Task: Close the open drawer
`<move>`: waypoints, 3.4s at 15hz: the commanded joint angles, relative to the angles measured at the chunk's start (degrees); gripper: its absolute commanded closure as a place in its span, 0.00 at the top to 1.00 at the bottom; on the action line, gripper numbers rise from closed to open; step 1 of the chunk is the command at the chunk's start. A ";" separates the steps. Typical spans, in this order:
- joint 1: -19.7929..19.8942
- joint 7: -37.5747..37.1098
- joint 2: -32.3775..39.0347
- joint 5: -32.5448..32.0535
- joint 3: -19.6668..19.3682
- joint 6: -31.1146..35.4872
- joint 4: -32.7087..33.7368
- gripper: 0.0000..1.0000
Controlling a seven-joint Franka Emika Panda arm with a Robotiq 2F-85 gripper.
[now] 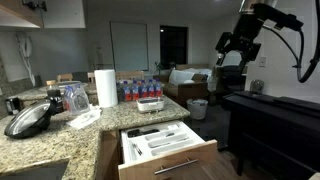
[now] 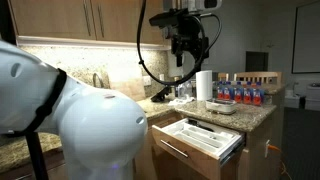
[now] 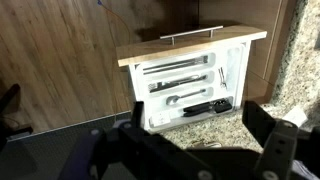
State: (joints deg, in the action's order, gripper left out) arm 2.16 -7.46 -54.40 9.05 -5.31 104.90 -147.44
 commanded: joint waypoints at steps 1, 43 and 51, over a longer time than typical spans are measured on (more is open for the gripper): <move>1.15 0.76 0.17 0.75 0.74 -0.31 0.21 1.00; -0.39 -1.33 10.60 4.62 4.55 1.37 1.99 1.00; -0.57 -1.32 14.41 8.36 5.70 5.28 -3.72 1.00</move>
State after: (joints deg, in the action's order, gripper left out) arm 1.90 -7.48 -40.06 15.28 0.24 107.66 -148.34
